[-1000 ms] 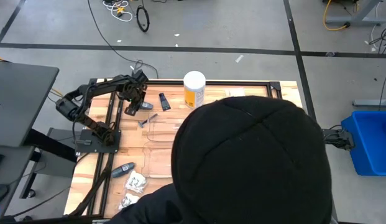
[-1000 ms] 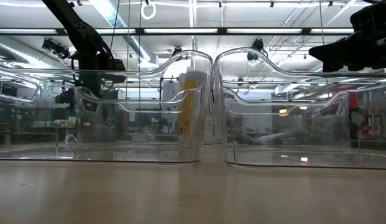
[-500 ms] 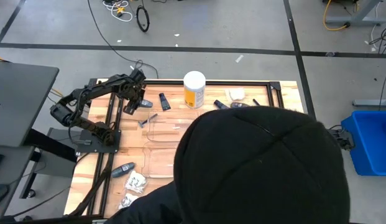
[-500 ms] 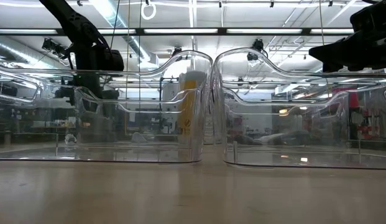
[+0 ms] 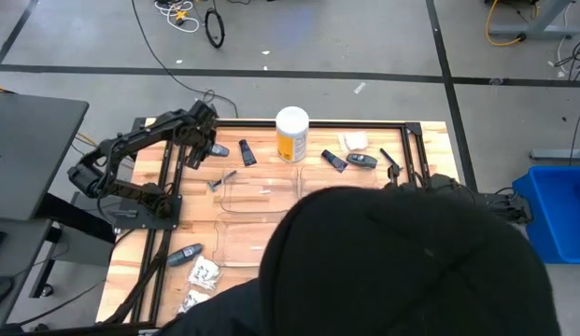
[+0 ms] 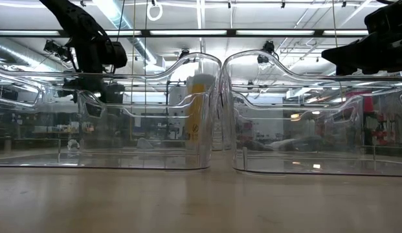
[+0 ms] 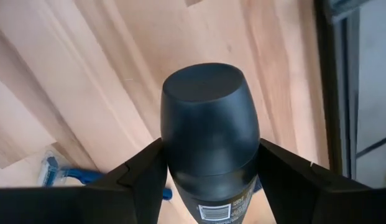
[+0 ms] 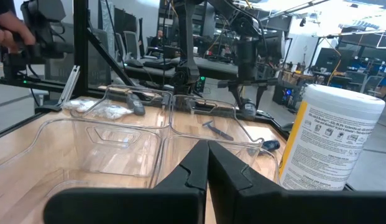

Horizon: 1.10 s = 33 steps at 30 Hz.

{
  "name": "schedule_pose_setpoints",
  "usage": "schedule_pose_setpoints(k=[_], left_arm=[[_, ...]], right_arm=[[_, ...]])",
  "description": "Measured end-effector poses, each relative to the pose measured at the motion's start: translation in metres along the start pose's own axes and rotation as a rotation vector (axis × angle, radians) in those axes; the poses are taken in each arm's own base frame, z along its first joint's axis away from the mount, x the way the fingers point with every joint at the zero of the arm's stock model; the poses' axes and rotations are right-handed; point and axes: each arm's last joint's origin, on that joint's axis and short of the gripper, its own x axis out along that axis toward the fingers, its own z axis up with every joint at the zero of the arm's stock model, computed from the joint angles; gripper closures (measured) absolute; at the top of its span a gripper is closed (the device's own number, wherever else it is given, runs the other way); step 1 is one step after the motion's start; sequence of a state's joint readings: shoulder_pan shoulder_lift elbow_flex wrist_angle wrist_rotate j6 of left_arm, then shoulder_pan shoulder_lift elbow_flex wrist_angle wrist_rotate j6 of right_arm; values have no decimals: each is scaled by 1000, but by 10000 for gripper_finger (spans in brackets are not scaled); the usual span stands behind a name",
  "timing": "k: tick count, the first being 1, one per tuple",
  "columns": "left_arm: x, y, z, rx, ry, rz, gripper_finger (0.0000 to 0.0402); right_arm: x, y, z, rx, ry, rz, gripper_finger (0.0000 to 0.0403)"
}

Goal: Pick & Place Travel size toiletries
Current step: Put the top left black deodorant into the top left transparent bin

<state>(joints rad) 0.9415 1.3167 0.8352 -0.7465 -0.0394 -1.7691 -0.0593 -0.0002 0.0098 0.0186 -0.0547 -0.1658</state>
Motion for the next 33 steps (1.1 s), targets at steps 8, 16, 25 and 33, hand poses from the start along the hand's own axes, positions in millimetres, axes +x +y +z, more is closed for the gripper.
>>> schedule_pose_setpoints(k=[8,16,25,33], left_arm=[[-21,-21,-1,124,-15,-101,173],[-39,-37,-3,256,-40,-177,173],[-46,-47,-4,456,-62,-291,174],[-54,-51,-13,657,-25,-389,175]], right_arm=[[0,0,0,0,0,0,390],[0,0,0,0,0,0,390],[0,0,0,0,0,0,390],[0,0,0,0,0,0,390]])
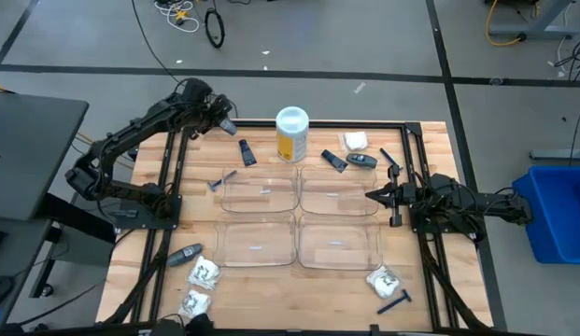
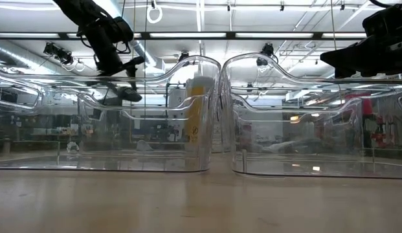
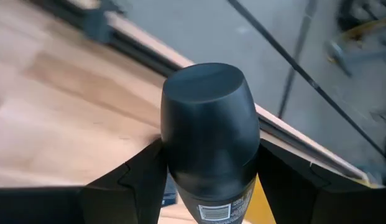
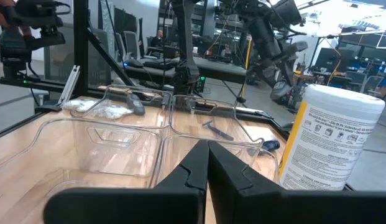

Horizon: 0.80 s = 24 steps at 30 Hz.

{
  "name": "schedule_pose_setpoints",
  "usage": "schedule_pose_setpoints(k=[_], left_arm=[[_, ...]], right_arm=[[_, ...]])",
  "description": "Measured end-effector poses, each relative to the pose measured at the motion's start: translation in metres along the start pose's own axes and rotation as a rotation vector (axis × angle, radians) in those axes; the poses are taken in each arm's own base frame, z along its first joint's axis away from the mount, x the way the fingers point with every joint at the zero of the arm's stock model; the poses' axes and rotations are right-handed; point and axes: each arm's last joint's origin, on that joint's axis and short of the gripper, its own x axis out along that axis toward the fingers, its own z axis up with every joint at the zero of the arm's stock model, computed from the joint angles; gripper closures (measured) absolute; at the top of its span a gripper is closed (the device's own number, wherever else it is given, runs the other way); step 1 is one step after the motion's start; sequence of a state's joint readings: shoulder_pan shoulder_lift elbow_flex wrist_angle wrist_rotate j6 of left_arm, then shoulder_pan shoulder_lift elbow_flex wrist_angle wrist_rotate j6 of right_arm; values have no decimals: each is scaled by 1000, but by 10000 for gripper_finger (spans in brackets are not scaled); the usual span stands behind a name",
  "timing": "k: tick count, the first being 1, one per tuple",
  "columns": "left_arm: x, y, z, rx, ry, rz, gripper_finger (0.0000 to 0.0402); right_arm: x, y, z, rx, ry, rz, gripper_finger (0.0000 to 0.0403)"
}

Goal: Pick & Place Travel size toiletries
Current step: Put the top left black deodorant into the top left transparent bin

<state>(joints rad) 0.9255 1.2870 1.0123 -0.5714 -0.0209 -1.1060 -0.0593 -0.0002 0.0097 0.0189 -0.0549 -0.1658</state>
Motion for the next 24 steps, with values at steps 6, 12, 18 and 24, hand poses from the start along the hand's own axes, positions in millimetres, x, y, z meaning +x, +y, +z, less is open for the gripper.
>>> schedule_pose_setpoints(k=[6,12,18,24], left_arm=[[-5,-6,-9,120,26,-46,174],[-14,-9,-15,227,26,-82,173],[-21,-16,-31,407,44,-123,175],[-24,-24,-51,570,67,-163,173]], right_arm=[[0,0,0,0,0,0,390],[0,0,0,0,0,0,390],[0,0,0,0,0,0,390],[0,0,0,0,0,0,390]])
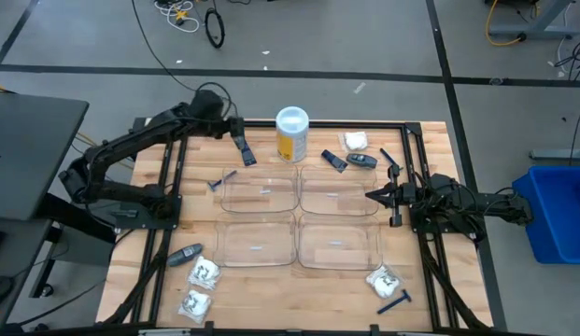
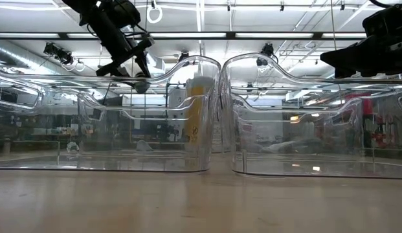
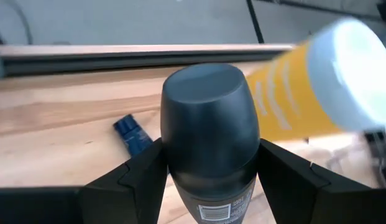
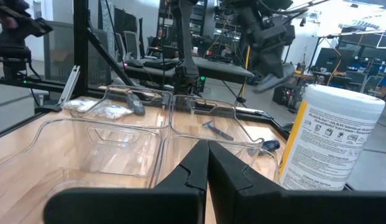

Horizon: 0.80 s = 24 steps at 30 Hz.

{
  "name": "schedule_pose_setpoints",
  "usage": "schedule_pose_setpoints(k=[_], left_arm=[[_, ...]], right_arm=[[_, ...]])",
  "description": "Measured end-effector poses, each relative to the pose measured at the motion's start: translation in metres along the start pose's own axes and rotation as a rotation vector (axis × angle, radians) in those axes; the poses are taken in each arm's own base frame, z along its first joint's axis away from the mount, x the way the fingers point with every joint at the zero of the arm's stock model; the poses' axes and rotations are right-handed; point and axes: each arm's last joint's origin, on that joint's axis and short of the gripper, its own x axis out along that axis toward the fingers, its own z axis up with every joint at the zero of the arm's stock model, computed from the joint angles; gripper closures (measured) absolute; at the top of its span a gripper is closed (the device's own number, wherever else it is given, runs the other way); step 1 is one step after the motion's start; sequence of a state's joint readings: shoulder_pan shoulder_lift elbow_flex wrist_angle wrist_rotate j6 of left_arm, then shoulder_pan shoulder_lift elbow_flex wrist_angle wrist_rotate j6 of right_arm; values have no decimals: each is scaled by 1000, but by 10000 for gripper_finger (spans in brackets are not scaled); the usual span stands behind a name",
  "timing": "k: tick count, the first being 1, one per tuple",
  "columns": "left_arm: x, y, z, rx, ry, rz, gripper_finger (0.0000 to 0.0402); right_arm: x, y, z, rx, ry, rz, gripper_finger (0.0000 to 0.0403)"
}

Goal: Pick & Place Travel size toiletries
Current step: Put the top left black deodorant into the top left transparent bin

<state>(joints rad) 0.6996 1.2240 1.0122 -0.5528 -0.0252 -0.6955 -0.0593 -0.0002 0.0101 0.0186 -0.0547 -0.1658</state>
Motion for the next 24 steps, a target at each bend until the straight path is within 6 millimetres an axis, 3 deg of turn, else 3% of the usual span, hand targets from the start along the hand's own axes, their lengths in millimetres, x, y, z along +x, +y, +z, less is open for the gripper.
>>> schedule_pose_setpoints(k=[24], left_arm=[[-7,-48,-42,386,72,-196,174]], right_arm=[[0,0,0,0,0,0,390]])
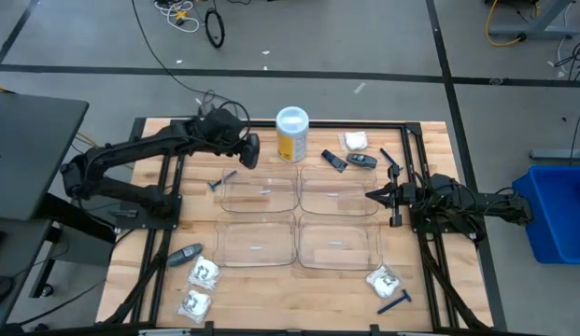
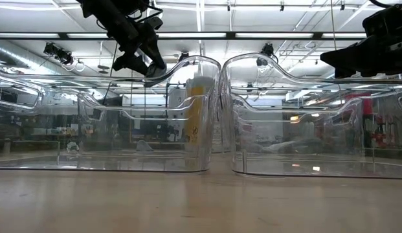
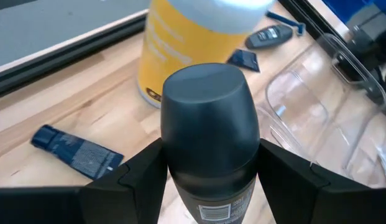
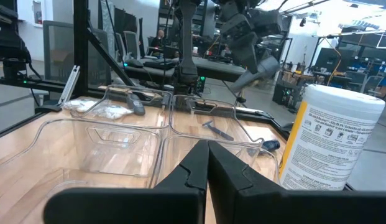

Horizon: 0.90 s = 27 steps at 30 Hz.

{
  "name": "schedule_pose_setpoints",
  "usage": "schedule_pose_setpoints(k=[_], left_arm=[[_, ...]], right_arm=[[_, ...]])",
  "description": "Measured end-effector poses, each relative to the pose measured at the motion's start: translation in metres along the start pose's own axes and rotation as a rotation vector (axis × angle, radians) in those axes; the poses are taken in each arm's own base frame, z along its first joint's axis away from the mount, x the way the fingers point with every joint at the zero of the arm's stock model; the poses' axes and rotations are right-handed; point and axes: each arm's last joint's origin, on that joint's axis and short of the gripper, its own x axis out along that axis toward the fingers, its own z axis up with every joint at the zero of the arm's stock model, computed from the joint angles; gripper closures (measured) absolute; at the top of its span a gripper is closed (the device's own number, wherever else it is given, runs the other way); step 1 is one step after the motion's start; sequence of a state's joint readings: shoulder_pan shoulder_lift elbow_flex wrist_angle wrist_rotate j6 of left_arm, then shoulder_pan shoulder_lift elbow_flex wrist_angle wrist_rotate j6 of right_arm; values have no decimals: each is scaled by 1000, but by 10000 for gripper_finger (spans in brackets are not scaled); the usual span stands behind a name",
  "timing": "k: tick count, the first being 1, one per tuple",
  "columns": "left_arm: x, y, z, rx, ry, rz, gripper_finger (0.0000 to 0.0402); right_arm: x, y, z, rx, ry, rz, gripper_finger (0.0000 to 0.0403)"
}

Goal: Pick & Place Travel size toiletries
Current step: Put the top left black deodorant into the top left transparent bin

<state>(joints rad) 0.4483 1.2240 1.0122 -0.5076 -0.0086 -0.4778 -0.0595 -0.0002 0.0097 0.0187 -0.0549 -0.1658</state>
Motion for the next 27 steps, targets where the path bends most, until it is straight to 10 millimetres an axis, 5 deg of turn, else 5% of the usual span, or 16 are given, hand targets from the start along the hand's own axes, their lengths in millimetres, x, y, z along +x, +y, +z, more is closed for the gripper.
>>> schedule_pose_setpoints(k=[27], left_arm=[[-3,-40,-25,390,70,-152,174]], right_arm=[[0,0,0,0,0,0,390]])
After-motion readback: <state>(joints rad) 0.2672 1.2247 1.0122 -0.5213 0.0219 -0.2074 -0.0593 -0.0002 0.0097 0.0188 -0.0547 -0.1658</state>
